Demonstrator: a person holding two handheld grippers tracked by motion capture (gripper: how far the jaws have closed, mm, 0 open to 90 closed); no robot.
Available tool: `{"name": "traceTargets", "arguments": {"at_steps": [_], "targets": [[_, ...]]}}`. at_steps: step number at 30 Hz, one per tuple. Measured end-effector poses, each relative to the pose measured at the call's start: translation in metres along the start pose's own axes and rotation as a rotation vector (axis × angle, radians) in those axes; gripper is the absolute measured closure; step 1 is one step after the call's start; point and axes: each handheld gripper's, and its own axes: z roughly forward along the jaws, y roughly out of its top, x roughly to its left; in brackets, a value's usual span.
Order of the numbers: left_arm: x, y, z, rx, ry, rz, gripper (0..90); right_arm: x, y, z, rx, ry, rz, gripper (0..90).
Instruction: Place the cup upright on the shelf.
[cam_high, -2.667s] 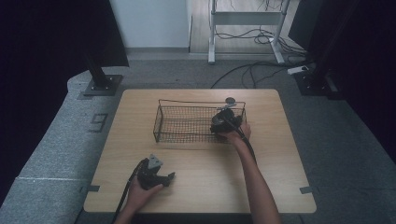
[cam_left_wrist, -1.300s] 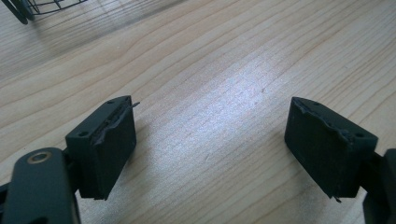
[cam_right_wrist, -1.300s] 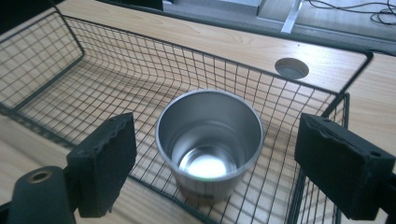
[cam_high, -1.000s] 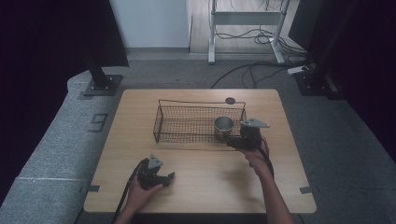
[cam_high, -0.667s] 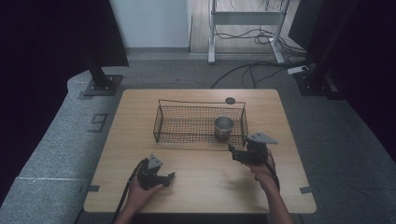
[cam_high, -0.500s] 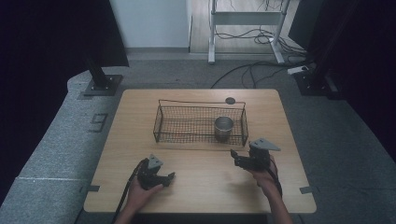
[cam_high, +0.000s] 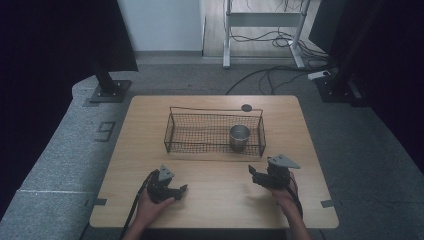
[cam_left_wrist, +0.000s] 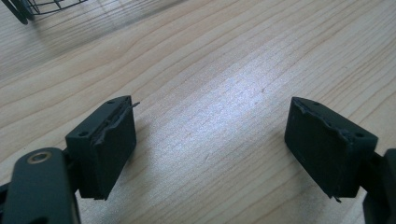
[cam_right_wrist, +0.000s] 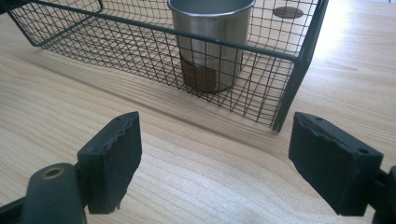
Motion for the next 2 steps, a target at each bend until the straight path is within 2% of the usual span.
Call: {"name": "traceTargets", "arguments": {"at_steps": [2], "targets": [[0.0000, 0.0000, 0.0000, 0.000, 0.000, 0.000, 16.6, 0.0003, -0.0018, 0.0001, 0.005, 0.004, -0.003, 17.3]]}}
